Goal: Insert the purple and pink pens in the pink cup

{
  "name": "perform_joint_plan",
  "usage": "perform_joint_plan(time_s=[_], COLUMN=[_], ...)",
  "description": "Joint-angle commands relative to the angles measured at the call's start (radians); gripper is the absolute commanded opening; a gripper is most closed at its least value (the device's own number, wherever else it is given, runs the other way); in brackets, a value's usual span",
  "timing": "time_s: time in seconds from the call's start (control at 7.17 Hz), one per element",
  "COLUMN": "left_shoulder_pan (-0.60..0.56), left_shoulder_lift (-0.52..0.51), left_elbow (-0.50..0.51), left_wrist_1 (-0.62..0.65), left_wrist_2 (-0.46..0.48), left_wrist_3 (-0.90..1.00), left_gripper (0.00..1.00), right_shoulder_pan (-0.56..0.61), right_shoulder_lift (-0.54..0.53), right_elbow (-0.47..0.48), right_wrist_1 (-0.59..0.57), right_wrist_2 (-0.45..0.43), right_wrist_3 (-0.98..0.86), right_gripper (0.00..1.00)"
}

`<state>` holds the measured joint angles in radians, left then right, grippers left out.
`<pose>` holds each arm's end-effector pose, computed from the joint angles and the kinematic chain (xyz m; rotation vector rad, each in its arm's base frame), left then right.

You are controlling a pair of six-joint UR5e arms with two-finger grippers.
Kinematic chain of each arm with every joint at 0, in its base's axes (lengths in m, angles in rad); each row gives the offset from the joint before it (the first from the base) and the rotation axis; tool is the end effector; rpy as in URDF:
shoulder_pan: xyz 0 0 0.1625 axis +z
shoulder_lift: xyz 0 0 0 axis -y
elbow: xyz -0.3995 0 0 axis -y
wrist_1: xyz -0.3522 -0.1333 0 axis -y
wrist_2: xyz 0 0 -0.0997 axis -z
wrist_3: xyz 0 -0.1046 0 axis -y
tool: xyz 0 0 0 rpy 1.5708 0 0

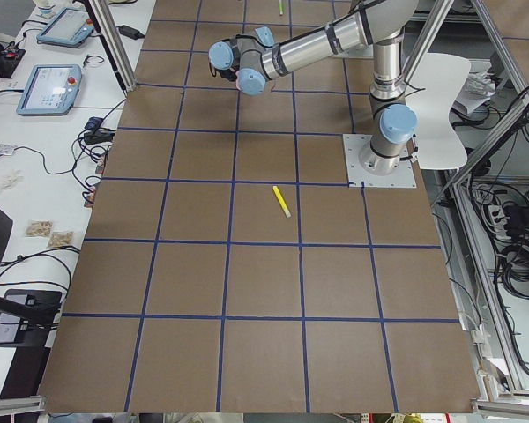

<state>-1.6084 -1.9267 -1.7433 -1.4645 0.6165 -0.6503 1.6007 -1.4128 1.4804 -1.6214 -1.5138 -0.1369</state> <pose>-0.2376 -0.5010 0.2634 0.9118 -2.0601 -0.8420 0.1545 -0.5078 0.4271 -0.2561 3.0730 0.0215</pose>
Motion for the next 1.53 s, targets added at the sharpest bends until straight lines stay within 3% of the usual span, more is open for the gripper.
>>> perform_joint_plan(time_s=[0.0,0.14,0.28,0.42,0.7,0.84,0.98,1.12,1.4], left_shoulder_pan=[-0.021,-0.021,-0.022,-0.022,-0.022,-0.021,-0.021,-0.019,-0.013], left_shoulder_lift=[-0.021,-0.031,-0.029,-0.020,-0.005,0.017,0.047,0.078,0.138], left_elbow=[0.001,0.001,0.004,0.005,0.007,0.027,0.086,0.141,0.205], left_wrist_1=[0.010,0.012,0.012,0.013,0.013,0.012,0.010,-0.009,-0.008], left_wrist_2=[0.006,0.011,0.015,0.016,0.016,0.040,0.230,0.279,0.571], left_wrist_3=[-0.002,0.007,0.012,0.014,0.009,0.014,0.012,0.021,0.162], left_gripper=[0.00,0.15,0.76,0.84,0.85,0.76,0.77,0.83,0.90], right_shoulder_pan=[-0.007,-0.007,-0.007,-0.007,-0.007,-0.007,-0.007,-0.005,-0.002], right_shoulder_lift=[0.000,0.005,0.005,0.005,0.006,0.006,0.006,0.005,0.002], right_elbow=[0.003,0.003,0.004,0.004,0.003,0.003,0.003,0.003,-0.024], right_wrist_1=[0.011,-0.003,0.000,-0.006,-0.006,-0.006,-0.005,-0.005,-0.006], right_wrist_2=[-0.003,-0.005,-0.005,-0.002,-0.003,-0.003,-0.002,0.000,0.014], right_wrist_3=[0.000,-0.012,-0.010,-0.015,-0.015,-0.015,-0.012,-0.006,0.017], right_gripper=[1.00,1.00,1.00,1.00,1.00,1.00,1.00,1.00,1.00])
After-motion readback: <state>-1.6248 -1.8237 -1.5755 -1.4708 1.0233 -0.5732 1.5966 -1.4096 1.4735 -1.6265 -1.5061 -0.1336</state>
